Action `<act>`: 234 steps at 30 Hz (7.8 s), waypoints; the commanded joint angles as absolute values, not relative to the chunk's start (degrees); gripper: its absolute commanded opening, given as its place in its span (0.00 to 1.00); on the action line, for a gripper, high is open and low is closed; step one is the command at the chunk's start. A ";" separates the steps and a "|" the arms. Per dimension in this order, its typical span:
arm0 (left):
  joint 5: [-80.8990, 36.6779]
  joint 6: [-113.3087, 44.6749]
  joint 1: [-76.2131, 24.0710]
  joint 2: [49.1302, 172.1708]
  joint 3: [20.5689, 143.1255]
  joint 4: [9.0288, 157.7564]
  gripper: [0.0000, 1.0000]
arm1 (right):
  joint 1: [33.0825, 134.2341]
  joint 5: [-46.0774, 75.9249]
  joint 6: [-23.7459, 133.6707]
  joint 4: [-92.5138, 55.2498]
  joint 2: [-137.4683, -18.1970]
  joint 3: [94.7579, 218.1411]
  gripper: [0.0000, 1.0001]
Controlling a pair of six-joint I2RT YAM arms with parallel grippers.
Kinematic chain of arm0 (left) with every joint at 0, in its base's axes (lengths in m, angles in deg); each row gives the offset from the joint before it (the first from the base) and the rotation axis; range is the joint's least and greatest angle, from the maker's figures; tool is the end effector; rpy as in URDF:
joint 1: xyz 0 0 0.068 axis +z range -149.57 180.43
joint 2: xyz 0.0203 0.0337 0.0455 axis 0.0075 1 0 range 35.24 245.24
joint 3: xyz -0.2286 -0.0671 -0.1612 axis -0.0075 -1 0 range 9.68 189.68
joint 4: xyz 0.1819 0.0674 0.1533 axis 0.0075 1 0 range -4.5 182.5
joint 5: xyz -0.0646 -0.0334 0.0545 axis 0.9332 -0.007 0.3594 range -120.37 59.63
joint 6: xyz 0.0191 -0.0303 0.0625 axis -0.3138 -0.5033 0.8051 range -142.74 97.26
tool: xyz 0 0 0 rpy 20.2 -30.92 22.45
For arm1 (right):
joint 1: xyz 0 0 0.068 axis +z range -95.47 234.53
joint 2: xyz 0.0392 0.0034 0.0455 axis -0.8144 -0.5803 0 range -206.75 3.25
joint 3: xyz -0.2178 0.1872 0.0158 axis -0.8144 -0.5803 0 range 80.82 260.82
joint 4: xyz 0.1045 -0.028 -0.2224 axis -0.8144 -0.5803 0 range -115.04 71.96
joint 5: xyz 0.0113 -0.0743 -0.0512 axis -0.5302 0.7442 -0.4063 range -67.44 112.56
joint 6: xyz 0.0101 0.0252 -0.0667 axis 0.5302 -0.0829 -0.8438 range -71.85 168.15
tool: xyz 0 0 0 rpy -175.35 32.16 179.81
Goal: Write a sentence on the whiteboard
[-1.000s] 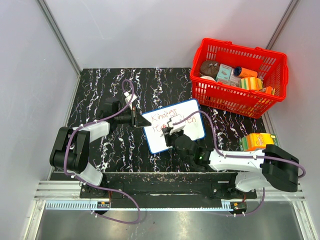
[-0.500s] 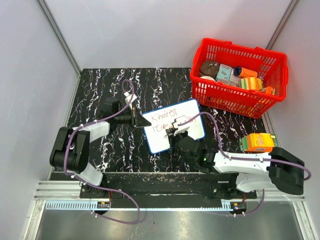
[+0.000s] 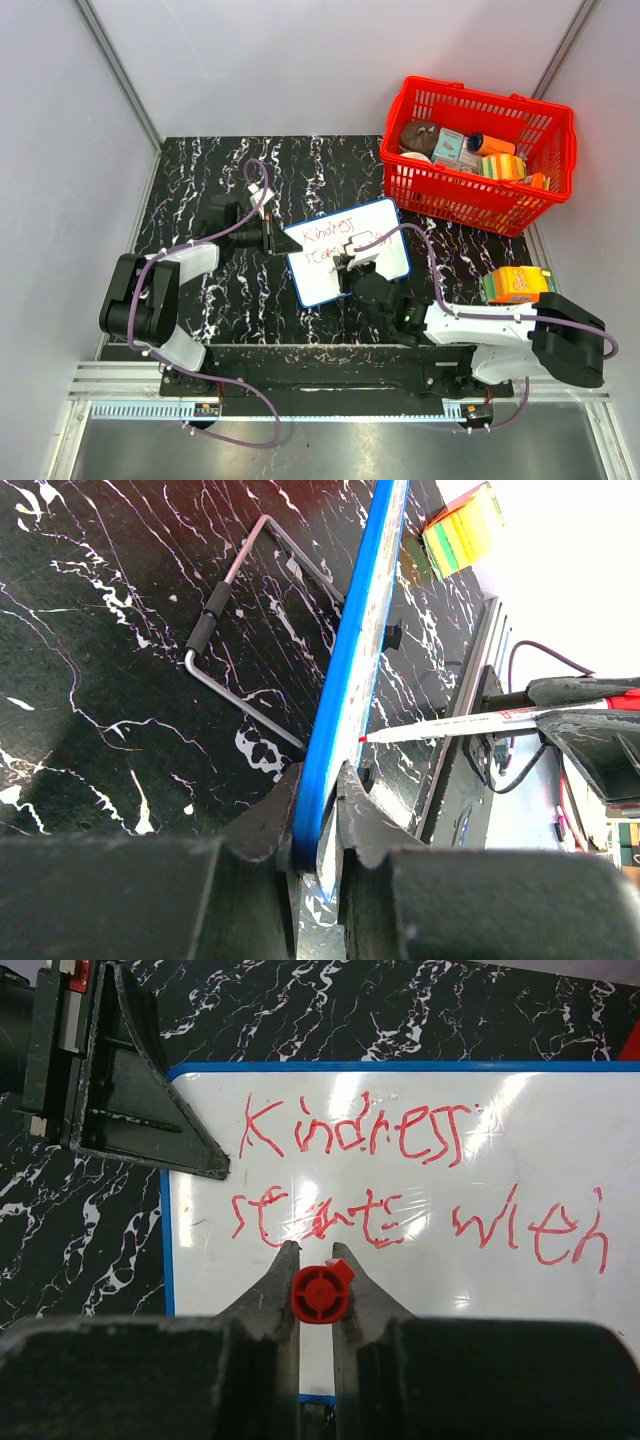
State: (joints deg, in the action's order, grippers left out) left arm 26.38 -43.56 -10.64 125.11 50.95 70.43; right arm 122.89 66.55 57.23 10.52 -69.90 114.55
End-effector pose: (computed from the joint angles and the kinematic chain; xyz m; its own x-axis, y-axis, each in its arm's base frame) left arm 0.2899 -0.1076 0.2012 -0.7873 -0.0445 -0.6150 0.5453 0.4155 -0.7280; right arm 0.1377 0.2352 0.2592 -0.1345 -0.0309 -0.9904 -0.4011 0.9157 0.0259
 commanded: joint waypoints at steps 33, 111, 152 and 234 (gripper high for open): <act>10.32 -33.37 -10.29 127.27 50.99 71.26 0.00 | 122.03 64.23 60.45 9.91 -70.67 115.97 0.00; 10.23 -33.37 -10.29 127.27 51.07 71.35 0.00 | 118.08 59.21 64.94 2.71 -63.90 112.81 0.00; 10.23 -33.37 -10.29 127.44 51.16 71.35 0.00 | 115.70 61.15 61.50 4.73 -61.61 113.78 0.00; 10.06 -33.28 -10.29 127.44 51.16 71.52 0.00 | 112.28 57.63 67.92 -4.50 -59.86 110.96 0.00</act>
State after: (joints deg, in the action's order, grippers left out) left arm 26.38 -43.51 -10.64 125.11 50.98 70.45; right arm 112.86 57.39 67.09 -3.01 -60.50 111.51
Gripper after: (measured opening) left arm 0.159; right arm 0.158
